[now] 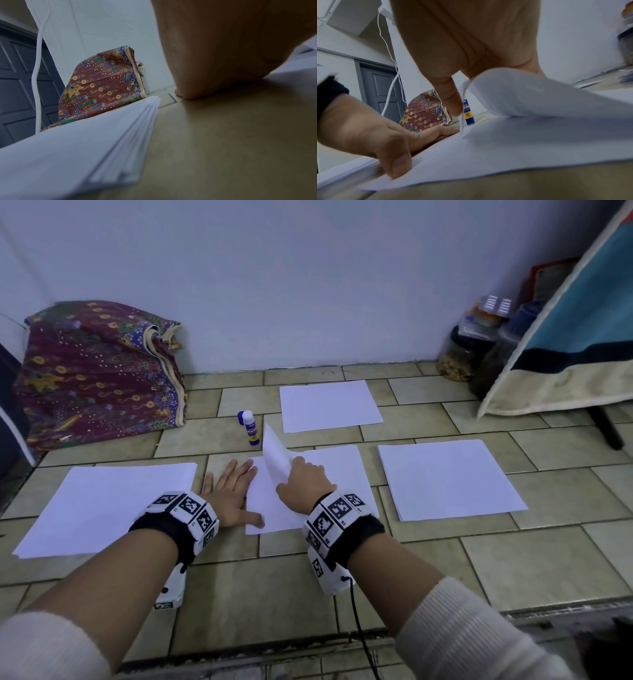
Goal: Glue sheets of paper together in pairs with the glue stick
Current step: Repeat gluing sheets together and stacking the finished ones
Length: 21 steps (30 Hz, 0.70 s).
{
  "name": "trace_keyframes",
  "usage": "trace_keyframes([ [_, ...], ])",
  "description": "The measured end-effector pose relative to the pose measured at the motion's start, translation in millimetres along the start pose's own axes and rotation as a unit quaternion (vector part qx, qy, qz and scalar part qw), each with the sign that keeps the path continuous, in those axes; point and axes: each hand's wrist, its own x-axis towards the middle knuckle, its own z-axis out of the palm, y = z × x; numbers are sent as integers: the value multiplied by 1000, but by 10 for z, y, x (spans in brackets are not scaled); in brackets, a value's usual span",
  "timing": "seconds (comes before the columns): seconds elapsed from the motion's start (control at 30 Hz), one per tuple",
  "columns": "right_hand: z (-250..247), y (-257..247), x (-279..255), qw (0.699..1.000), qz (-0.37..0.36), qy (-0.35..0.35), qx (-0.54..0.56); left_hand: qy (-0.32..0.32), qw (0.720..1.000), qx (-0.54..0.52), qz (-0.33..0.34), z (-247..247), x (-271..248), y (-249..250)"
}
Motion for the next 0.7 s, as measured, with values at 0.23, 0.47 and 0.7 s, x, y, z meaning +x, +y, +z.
trace_keyframes([
  [0.23, -13, 13, -12, 1000, 2, -2, -2, 5, 1000, 0, -2, 8, 9, 4],
  [0.47, 17, 2, 4, 1000, 6, -7, -4, 5, 1000, -7, -1, 1, -5, 12],
  [0.7, 19, 6, 17, 1000, 6, -10, -8, 0, 1000, -4, -9, -2, 2, 19],
])
